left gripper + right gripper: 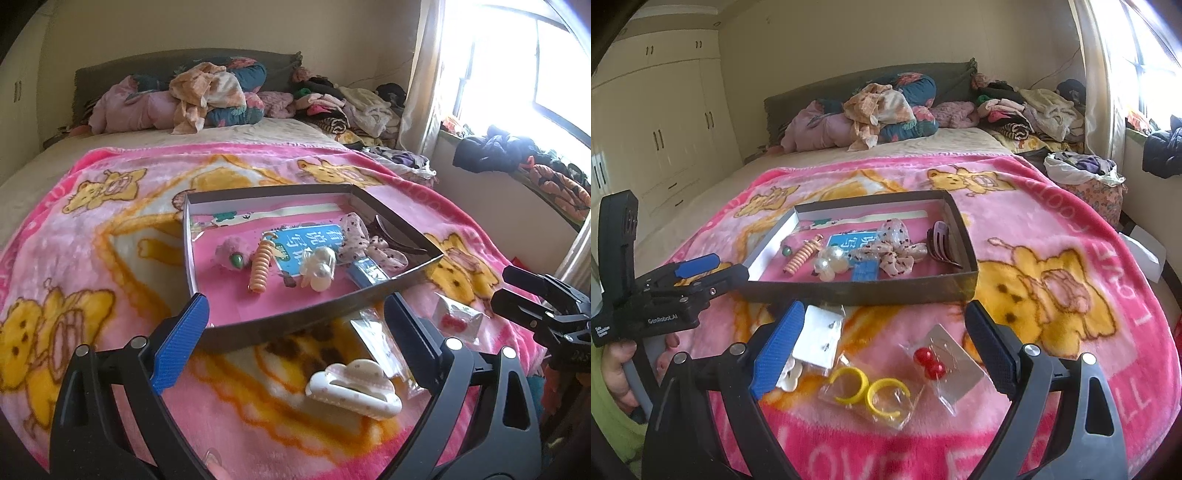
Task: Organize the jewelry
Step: 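Withdraw both tools from the box toward the remaining jewelry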
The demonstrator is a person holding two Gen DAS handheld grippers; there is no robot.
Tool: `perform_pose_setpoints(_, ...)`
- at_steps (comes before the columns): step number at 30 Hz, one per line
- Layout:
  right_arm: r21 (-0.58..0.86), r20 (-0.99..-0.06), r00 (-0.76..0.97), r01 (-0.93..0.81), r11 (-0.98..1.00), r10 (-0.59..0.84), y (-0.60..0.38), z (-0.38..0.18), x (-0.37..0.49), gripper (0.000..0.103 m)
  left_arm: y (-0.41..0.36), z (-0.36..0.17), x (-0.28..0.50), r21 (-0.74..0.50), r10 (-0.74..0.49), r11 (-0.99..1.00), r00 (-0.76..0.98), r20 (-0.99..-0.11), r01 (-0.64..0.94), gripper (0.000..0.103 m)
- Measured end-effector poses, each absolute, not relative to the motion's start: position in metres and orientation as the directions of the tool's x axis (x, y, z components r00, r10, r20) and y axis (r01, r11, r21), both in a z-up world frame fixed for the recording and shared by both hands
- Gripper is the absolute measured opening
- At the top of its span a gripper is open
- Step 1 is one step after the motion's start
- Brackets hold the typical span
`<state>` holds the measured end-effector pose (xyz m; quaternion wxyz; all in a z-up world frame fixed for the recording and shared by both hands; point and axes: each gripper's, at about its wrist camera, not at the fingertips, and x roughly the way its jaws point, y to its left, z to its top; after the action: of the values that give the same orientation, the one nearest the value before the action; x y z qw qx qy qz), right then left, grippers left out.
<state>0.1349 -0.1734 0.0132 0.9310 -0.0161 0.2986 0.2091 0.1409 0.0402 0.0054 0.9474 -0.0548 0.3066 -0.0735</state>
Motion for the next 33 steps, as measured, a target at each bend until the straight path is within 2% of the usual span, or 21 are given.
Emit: perform_pose_setpoints(33,0.106,-0.644,0.686,-0.358,0.928,0.338,-0.192,-0.025,0.099,0.086,0.005,-0.021,0.118,-0.112,-0.235,0.971,0.745,-0.624,0.212,0.087)
